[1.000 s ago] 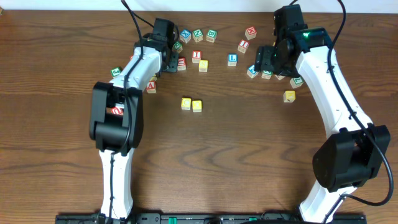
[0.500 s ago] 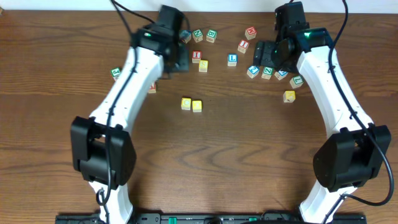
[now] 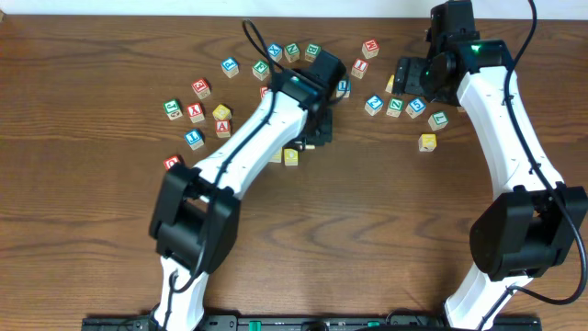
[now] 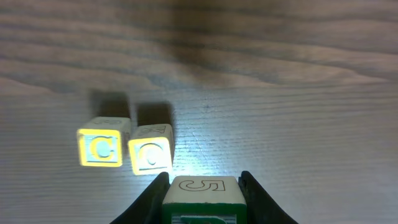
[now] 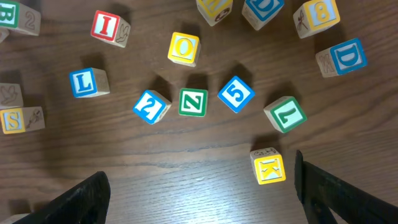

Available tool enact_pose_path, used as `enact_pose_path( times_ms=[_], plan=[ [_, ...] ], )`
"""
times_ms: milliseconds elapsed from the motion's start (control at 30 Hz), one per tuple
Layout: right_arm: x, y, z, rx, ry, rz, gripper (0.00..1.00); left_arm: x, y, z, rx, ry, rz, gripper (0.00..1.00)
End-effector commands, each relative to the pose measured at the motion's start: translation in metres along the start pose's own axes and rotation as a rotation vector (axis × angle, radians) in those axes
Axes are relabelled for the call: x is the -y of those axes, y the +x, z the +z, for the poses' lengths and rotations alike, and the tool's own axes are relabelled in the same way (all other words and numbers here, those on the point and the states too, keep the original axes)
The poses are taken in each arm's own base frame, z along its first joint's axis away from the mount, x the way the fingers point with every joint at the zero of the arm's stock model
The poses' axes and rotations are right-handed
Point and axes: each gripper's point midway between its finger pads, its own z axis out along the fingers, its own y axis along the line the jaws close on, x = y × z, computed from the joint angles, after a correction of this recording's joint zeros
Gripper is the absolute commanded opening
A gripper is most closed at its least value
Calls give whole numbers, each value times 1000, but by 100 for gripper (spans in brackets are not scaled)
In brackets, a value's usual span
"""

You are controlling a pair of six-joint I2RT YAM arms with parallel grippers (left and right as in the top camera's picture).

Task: Spell out CORL
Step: 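Carry the R block and set it right of the O block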

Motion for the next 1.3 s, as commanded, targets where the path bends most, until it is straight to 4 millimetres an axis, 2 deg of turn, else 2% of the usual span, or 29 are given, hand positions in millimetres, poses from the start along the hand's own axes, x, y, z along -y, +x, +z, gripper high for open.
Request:
enact_pose_path(
  times_ms=[0, 233, 367, 467, 567, 600, 633, 667, 767, 1033, 1267],
  plan=[
    [7, -3, 1, 4, 14, -14, 90, -3, 10, 31, -50, -62, -61, 26],
    [9, -3, 1, 4, 16, -11, 90, -4, 21, 72, -108, -99, -49, 26],
    [9, -2, 1, -4, 17, -11, 90, -6, 26, 90, -134, -116, -49, 26],
    [9, -2, 1, -2, 17, -11, 91, -8, 30, 97, -148, -126, -51, 26],
    [9, -2, 1, -3, 18, -11, 91, -7, 30, 97, -148, -126, -51, 26],
    [9, -2, 1, -3, 18, -11, 91, -8, 30, 97, -148, -125, -51, 31],
    [9, -2, 1, -3, 17, -11, 91, -8, 30, 97, -148, -126, -51, 41],
    [9, -2, 1, -3, 17, -11, 91, -8, 30, 97, -149, -125, -51, 47],
    [9, -2, 1, -3, 17, -11, 91, -6, 30, 97, -150, -123, -49, 55],
    [9, -1, 1, -6, 18, -11, 91, -5, 27, 92, -137, -114, -49, 55],
    [10, 0, 1, -10, 20, -12, 91, 0, 1, 56, -52, -58, -4, 53]
  ],
)
